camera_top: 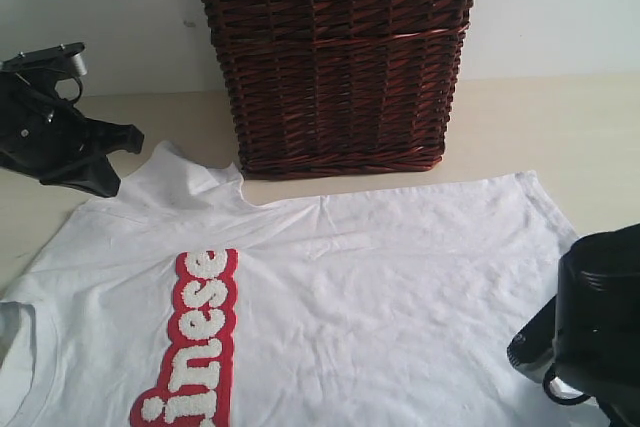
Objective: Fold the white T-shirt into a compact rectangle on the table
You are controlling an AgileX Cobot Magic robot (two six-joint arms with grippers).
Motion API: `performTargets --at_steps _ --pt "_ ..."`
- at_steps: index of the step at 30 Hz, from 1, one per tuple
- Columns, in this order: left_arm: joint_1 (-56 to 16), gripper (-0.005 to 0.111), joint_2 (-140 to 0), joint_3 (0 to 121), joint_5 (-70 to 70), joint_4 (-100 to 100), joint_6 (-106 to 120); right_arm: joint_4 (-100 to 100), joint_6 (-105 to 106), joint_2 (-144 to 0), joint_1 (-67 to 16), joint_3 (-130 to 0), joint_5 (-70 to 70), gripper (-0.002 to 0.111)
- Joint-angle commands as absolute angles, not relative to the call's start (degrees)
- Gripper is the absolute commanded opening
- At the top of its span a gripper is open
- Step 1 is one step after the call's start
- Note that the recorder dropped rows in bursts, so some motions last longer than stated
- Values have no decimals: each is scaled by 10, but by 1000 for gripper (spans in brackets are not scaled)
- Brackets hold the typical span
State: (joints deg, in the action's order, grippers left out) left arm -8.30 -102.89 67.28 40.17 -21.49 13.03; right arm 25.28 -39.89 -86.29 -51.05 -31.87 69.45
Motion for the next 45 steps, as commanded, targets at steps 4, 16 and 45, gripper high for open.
performTargets --at_steps 4,16,45 --pt "-98 0 -1027 673 406 -219 133 191 -380 -818 -492 -316 700 0" --pt "-104 0 -1027 673 410 -219 133 304 -450 -705 -478 -313 700 0" --pt "-109 0 -1027 673 416 -219 143 184 -236 -689 -318 -324 700 47"
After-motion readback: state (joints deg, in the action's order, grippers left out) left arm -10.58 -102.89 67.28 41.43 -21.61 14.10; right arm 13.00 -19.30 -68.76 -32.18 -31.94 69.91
